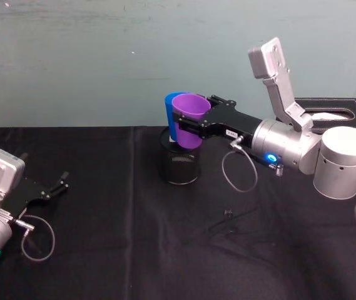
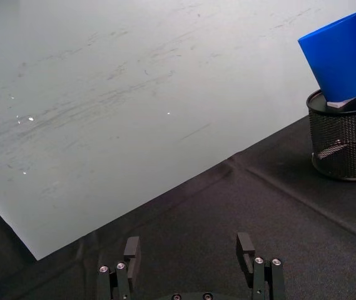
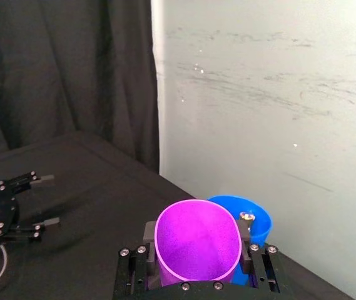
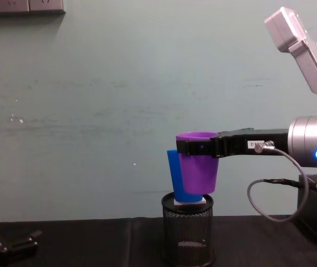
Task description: Pick up one cup with a gripper and tap it against the other cup.
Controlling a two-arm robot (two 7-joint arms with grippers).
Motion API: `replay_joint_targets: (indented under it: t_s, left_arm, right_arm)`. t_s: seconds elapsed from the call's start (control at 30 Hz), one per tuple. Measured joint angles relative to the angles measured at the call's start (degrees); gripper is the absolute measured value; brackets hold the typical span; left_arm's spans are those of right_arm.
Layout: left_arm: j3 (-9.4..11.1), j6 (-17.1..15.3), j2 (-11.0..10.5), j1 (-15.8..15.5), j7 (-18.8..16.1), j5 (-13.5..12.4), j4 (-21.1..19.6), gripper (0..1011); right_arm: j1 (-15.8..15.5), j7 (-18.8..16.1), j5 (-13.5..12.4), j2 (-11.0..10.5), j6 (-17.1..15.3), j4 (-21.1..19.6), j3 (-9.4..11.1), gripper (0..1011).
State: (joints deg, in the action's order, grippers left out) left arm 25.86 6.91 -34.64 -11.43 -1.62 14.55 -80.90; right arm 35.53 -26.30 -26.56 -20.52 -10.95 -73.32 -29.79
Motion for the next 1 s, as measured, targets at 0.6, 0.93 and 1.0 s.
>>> replay_joint_targets:
  t_s: [0.6, 0.93, 1.0]
  left_arm:
    - [0.0, 0.0, 0.0, 0.0, 0.0, 0.0, 0.0, 1000]
    - [0.0, 0.0, 0.0, 0.0, 0.0, 0.0, 0.0, 1000]
    - [0.0, 0.0, 0.0, 0.0, 0.0, 0.0, 0.0, 1000]
  right_arm:
    - [3.3, -1.0, 0.2, 3.2, 0.5, 6.4, 1.6, 732]
    - [4.2, -1.7, 0.2, 4.3, 0.7, 7.3, 1.7, 733]
    - [4.4, -1.7, 0.3, 4.6, 0.7, 7.5, 1.6, 733]
